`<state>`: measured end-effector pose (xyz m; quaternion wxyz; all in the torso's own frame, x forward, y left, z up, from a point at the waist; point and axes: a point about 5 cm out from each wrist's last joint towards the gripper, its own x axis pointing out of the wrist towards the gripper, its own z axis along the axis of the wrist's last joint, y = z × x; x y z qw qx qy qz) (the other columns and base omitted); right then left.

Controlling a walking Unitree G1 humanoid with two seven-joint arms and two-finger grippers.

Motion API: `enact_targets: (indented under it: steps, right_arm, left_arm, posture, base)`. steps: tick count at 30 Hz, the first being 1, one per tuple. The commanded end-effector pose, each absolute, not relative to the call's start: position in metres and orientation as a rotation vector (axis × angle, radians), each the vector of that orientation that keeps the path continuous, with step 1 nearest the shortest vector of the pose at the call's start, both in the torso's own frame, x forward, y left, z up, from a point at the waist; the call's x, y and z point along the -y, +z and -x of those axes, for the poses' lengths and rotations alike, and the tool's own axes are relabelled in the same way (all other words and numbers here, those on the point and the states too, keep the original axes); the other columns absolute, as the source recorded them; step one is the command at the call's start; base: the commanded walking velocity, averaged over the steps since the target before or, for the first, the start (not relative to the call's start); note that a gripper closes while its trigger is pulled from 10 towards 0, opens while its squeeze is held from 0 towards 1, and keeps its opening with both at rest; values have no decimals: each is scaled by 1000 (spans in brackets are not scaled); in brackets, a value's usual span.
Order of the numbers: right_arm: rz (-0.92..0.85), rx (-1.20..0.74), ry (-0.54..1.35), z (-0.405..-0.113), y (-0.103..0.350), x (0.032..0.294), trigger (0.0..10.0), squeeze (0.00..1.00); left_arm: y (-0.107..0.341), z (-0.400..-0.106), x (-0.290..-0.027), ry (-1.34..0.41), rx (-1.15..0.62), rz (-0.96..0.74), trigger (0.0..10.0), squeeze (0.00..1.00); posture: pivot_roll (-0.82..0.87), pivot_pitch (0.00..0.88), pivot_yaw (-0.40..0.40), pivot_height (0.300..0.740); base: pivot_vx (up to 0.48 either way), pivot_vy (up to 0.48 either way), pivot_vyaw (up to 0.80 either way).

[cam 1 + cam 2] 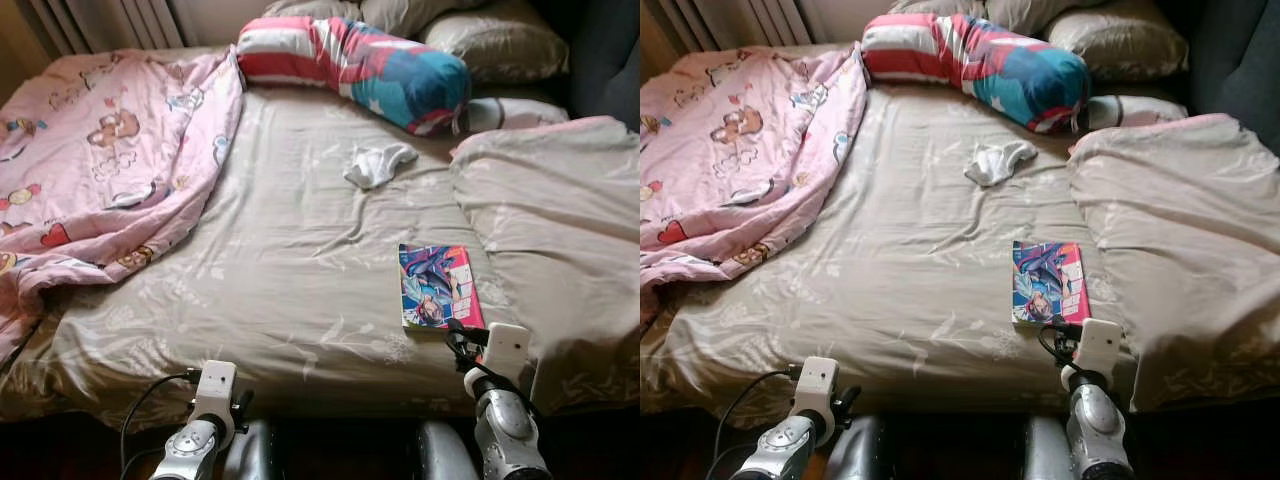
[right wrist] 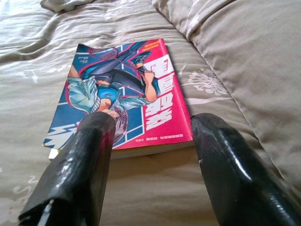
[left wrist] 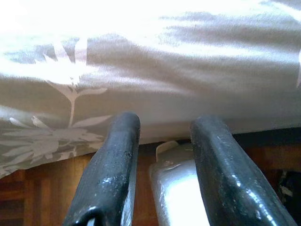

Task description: Clean up the room

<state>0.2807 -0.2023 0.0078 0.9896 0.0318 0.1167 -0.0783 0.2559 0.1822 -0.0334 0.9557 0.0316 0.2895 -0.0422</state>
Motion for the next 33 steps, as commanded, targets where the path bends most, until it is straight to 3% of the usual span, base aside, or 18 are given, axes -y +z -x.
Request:
enact_targets:
  steps: [1, 11, 17, 27, 33]
  right_arm:
    - [-44, -263, -135, -280, 4, 199, 10000, 0]
    - [-34, -372, -158, -263, -13, 210, 10000, 0]
    - [-93, -540, -137, -242, -39, 200, 10000, 0]
    - [-42, -771, -123, -203, -69, 195, 10000, 0]
    - [-23, -784, -88, -198, -72, 193, 10000, 0]
  left_arm:
    - [-38, -251, -186, -58, -620, -46, 10000, 0]
    - [-37, -253, -183, -54, -617, -33, 10000, 0]
    - [-39, -250, -187, 2, -620, 39, 10000, 0]
    - [-54, -230, -188, 27, -714, 60, 10000, 0]
    - [-57, -227, -189, 0, -752, 7, 10000, 0]
  posture:
    - [-50, 53, 68, 638]
    - [-54, 25, 62, 703]
    - [-66, 16, 62, 737]
    - [-57, 3, 49, 737]
    - [-61, 7, 47, 737]
  base:
    - [0, 0, 0]
    - [0, 0, 0]
    - [0, 0, 0]
    - [0, 0, 0]
    - [0, 0, 0]
